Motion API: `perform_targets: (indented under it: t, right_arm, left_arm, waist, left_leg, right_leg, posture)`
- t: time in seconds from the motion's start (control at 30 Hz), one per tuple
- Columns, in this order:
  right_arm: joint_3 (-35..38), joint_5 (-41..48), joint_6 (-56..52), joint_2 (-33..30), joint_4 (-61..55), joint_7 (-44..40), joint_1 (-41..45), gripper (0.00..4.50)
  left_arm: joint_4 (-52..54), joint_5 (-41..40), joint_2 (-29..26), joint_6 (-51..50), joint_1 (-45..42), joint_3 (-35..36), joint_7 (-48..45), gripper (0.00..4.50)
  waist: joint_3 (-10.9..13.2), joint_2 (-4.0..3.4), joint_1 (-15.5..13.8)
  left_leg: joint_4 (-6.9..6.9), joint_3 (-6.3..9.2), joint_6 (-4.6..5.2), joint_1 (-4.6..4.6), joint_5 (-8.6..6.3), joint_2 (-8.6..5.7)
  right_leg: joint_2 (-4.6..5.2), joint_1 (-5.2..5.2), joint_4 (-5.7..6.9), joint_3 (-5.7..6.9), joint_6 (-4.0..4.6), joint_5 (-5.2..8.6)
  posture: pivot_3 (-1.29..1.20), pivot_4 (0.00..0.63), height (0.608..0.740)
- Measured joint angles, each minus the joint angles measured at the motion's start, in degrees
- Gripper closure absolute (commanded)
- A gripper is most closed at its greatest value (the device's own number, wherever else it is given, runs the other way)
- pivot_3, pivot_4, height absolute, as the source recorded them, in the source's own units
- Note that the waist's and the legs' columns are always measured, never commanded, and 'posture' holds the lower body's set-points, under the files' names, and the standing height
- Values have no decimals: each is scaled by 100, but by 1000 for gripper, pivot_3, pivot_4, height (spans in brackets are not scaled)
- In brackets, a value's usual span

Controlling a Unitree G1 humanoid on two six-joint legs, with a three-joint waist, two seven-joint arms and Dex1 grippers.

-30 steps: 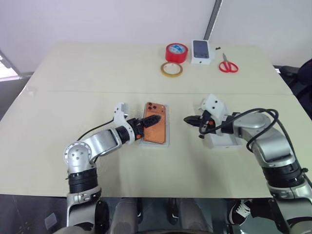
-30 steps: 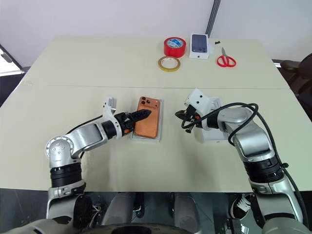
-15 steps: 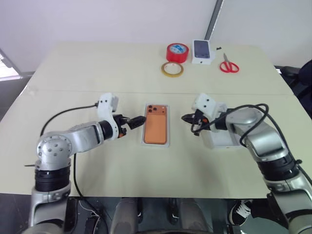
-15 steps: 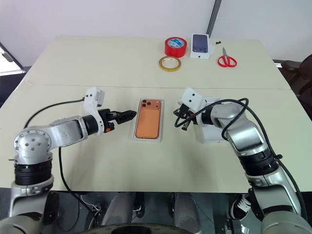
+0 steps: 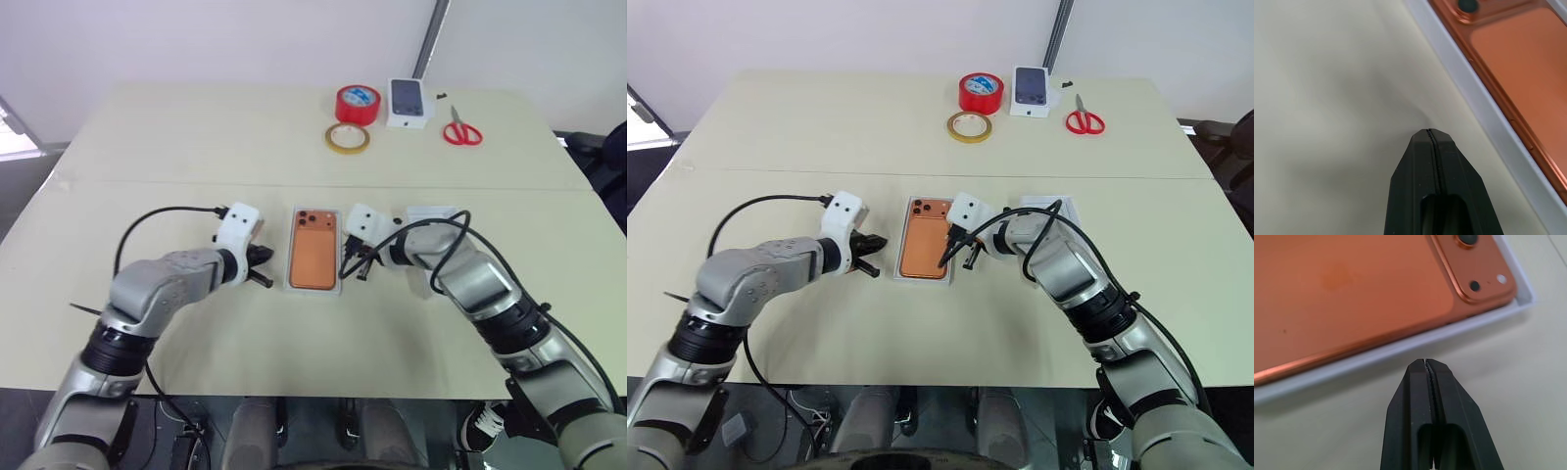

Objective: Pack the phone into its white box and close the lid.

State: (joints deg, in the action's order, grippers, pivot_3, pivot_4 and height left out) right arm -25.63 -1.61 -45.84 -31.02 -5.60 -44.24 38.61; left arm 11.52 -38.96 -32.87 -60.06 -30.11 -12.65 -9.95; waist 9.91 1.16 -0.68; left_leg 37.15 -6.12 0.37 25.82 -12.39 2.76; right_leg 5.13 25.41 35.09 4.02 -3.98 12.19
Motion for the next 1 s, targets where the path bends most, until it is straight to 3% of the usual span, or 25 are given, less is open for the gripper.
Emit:
perform_targets:
  t: [0.2, 0.47, 0.67, 1.0]
  right_arm:
    - [-82, -148, -48, -80, -46, -80, -7, 4500]
    - [433, -141, -399, -1360, -829, -476, -752, 4500]
    - [1068, -99, -611, -2070, -1308, -644, -1565, 4500]
    - [1400, -102, -626, -2327, -1347, -649, -1902, 4500]
  left_arm:
    - [-312, 583, 474, 26, -356, -337, -516, 4475]
    - [-872, 1169, 1758, -99, -899, -868, -850, 4475]
    - [-1534, 1552, 2597, -69, -1249, -1143, -1250, 4475]
    - [-1809, 1954, 3045, -64, -1304, -1169, -1712, 4475]
  waist:
    - [0, -2, -16]
    - [0, -3, -203]
    - [-1, -6, -152]
    - [-2, -7, -160]
  left_leg:
    - [4, 2, 12, 0, 7, -1]
    - [42, 6, 44, 27, -9, -19]
    - [91, 7, 76, 49, -29, -17]
    - [93, 13, 78, 51, -30, -20]
  right_leg:
    - [0, -3, 3, 2, -1, 0]
    - [15, -7, -4, 8, -6, 3]
    - [16, -7, 0, 10, -13, 5]
    - [18, -8, 0, 12, -16, 7]
  posture:
    - [0, 150, 740]
    - [0, 150, 740]
    - [0, 150, 740]
    - [0, 150, 740]
